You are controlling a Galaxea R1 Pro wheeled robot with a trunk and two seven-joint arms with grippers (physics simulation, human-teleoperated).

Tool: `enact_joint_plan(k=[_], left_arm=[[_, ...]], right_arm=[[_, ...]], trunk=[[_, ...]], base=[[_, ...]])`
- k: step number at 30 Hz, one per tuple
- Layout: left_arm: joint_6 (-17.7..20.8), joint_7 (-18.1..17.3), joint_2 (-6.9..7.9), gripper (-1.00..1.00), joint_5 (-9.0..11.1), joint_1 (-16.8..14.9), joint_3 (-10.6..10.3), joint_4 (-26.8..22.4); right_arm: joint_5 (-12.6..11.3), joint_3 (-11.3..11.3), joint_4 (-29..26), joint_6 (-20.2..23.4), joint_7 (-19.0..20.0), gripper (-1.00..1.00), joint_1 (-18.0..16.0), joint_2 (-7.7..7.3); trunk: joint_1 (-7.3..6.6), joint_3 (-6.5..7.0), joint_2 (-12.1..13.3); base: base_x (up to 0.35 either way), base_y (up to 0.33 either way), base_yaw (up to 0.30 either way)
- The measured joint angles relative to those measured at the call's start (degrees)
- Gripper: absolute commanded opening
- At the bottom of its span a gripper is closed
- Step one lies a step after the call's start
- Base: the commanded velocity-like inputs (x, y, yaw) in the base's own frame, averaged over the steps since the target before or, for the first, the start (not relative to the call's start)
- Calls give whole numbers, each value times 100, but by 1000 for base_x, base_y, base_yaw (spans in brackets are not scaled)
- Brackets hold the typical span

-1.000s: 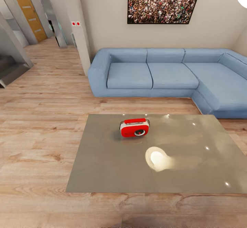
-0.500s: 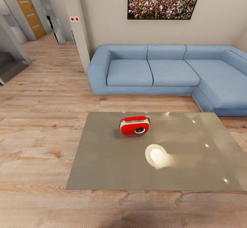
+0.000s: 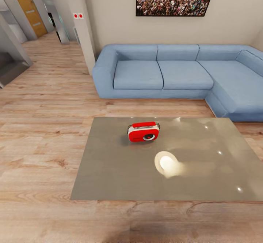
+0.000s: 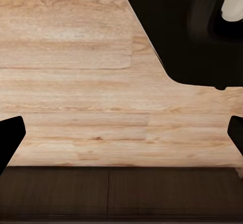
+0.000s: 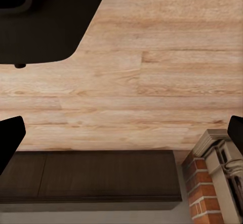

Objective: Turn on the radio receiver that's on the table in the living room.

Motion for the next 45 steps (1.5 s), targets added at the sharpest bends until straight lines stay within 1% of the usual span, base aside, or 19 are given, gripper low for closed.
enact_joint_plan(k=[30, 39, 45], left_arm=[[-34, 0, -5, 100, 0, 1, 3, 1], [-49, -41, -3, 100, -8, 0, -5, 1], [-44, -33, -5, 100, -10, 0, -6, 1]], right_arm=[[0, 0, 0, 0, 0, 100, 0, 0], [0, 0, 0, 0, 0, 100, 0, 0], [0, 0, 0, 0, 0, 100, 0, 0]], trunk=[[0, -8, 0], [0, -8, 0], [0, -8, 0]], base=[[0, 0, 0], [215, 0, 0], [66, 0, 0]])
